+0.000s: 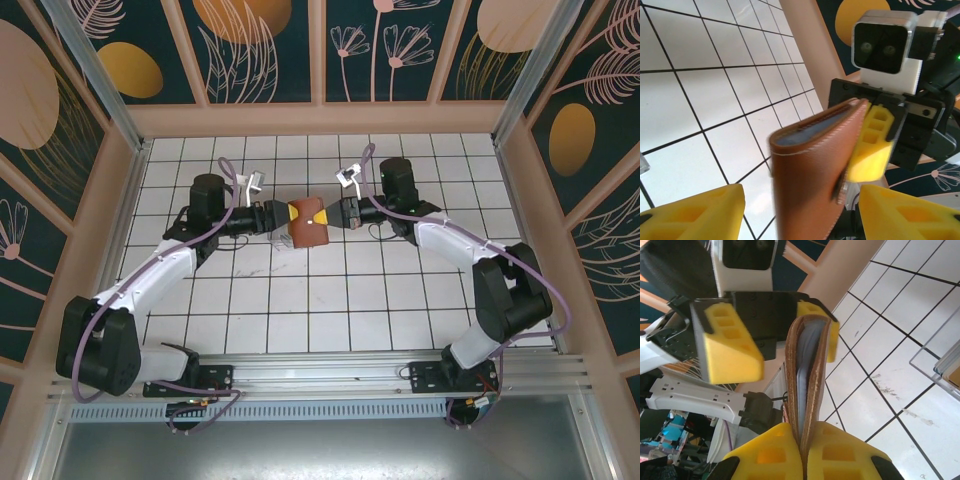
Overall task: Put the credit cards into the card holder
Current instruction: Pass the card holder.
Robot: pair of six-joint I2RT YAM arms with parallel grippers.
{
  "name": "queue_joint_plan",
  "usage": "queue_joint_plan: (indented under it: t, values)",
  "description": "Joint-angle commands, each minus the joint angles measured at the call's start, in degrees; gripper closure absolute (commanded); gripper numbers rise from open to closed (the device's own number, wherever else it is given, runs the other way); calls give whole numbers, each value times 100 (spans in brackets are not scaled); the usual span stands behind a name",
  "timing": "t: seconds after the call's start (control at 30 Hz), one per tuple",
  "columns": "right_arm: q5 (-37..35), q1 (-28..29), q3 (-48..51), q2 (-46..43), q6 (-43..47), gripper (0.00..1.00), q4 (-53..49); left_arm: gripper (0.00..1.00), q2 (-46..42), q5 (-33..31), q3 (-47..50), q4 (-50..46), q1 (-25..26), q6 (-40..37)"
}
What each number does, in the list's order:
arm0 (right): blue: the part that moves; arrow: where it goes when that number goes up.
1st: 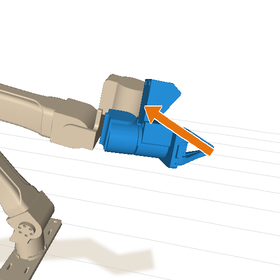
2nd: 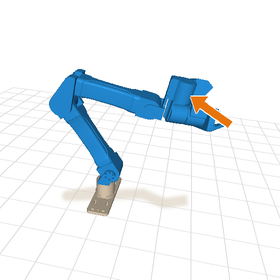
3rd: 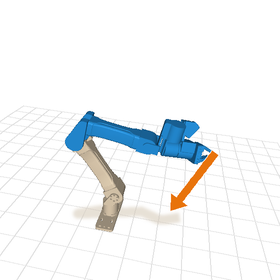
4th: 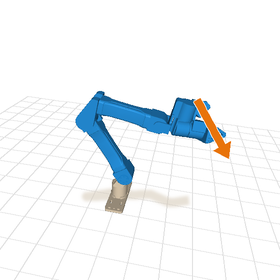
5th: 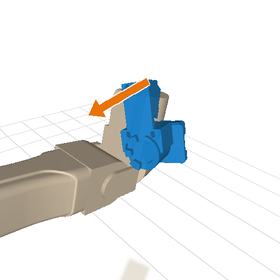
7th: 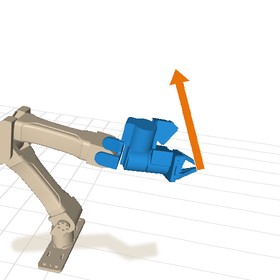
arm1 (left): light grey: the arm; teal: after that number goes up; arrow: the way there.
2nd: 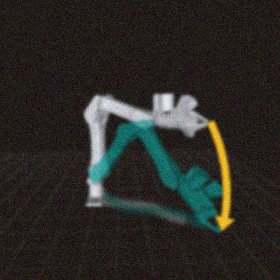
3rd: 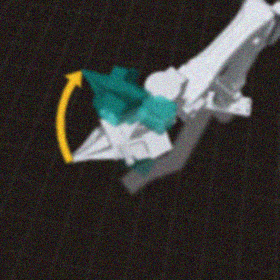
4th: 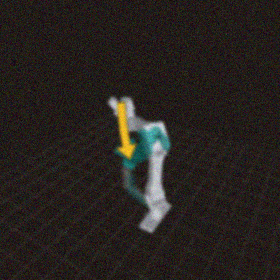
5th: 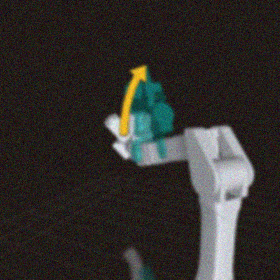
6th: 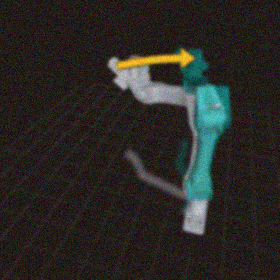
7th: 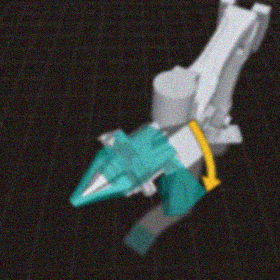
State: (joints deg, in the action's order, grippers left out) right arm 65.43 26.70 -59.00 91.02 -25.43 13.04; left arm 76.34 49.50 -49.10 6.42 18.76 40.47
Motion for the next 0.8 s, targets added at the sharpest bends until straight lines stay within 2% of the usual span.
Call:
queue_joint_plan:
  t: [0.0,0.13,0.2,0.3,0.4,0.43,0.47,0.6,0.63,0.77]
  values:
    - [423,-5,-45,-194,38,100,295,38,177,-86,-127,-186,20,-213]
    - [416,-6,-76,-203,-55,100,412,41,280,301,-38,294,44,-33]
    - [475,1,-165,-74,-86,99,410,53,270,531,-30,526,57,0]
    - [365,26,-243,5,-223,96,566,83,210,611,-41,649,57,-55]
    - [159,3,-310,103,-236,91,534,95,250,705,-4,764,62,-22]
    - [37,-6,-370,135,-214,87,411,99,252,692,-5,738,57,-18]
    - [-150,-6,-425,141,-164,78,243,100,245,638,12,701,61,-21]
    - [-1883,23,-454,-37,532,57,-795,100,241,185,108,698,60,145]
    - [-2250,48,-446,-85,613,55,-933,100,244,89,103,657,58,201]
    - [-3944,493,-508,-344,1036,53,-1568,100,184,-995,86,159,57,222]
